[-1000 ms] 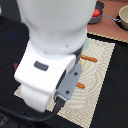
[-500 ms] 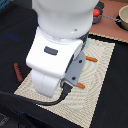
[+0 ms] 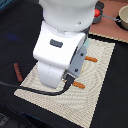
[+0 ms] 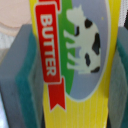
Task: Interact with the objects in diverse but meaningful ways.
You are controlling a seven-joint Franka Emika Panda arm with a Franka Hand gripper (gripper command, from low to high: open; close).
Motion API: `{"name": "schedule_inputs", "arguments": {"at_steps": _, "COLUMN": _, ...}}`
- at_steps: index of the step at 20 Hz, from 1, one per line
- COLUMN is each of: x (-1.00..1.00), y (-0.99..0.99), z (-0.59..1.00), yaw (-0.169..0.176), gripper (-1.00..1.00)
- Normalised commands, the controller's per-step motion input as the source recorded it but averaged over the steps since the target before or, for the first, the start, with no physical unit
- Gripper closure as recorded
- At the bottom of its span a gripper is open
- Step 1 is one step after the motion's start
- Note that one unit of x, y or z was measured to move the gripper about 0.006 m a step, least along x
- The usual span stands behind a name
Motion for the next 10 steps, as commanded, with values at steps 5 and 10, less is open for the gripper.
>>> {"name": "schedule_inputs", "arguments": {"at_steps": 5, "x": -0.64, "y": 0.28, "z": -0.15, "yaw": 0.003, "gripper": 1.0}}
{"name": "schedule_inputs", "arguments": {"at_steps": 10, "x": -0.97, "y": 0.25, "z": -0.31, "yaw": 0.0, "gripper": 1.0}}
